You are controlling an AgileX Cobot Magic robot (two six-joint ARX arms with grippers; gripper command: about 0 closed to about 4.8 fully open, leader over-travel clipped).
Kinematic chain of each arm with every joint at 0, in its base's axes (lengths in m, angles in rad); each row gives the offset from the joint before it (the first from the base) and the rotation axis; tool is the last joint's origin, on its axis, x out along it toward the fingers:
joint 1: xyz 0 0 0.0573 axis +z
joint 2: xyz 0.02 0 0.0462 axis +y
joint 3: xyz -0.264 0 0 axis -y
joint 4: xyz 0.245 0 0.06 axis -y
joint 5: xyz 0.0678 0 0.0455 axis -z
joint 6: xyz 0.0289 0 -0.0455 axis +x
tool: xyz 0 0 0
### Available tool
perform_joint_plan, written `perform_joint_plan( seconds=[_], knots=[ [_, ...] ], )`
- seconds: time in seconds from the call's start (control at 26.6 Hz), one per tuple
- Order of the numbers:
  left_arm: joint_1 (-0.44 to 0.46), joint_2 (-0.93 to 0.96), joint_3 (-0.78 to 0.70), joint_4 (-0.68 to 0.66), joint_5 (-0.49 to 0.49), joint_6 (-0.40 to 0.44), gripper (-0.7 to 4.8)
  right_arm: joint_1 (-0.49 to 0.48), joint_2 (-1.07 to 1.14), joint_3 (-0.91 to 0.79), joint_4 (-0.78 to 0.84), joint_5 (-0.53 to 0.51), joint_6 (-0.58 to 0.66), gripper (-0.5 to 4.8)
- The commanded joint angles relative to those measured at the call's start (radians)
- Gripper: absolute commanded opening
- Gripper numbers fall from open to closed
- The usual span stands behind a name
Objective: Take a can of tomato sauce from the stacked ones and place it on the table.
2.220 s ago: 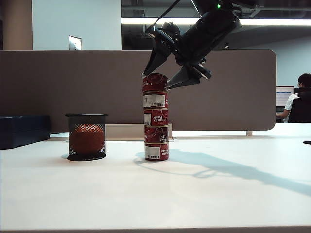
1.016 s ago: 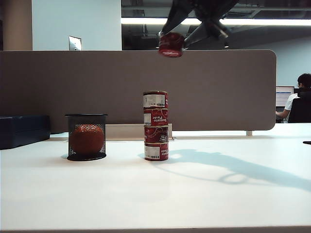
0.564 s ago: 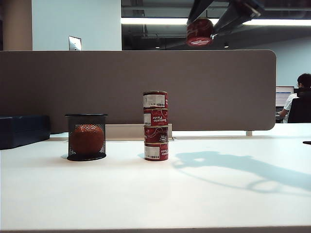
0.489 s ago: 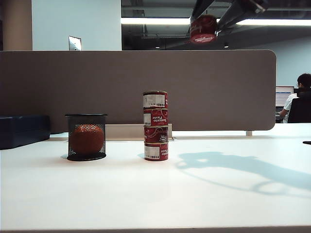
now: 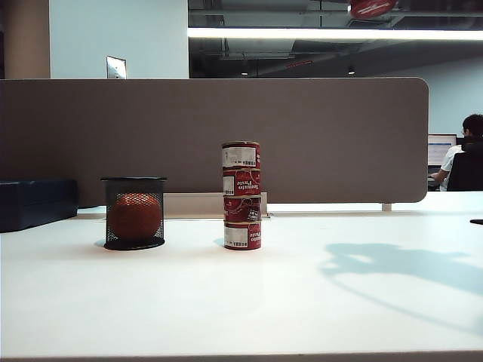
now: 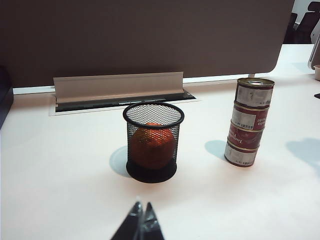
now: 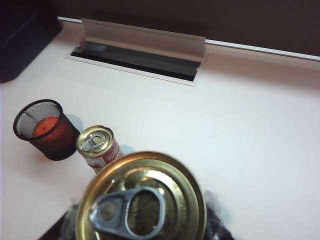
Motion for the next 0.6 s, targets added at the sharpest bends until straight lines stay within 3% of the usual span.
perform_joint_plan(
  seconds=[0.04,0.34,0.6],
  knots=[
    [0.003,0.0,0.004,0.01,0.003,0.005,-0.06,-0.003,-0.068,0.002,-0.035,0.046,-0.006,2.6],
    [0.002,0.0,0.004,0.01,0.003,0.005,-0.06,-0.009,-0.193,-0.027,-0.084,0.166,-0.007,2.6],
    [0.003,0.0,0.004,0.01,0.003,0.005,-0.06,-0.009,-0.354,-0.294,0.029,0.193,-0.002,2.6]
  ],
)
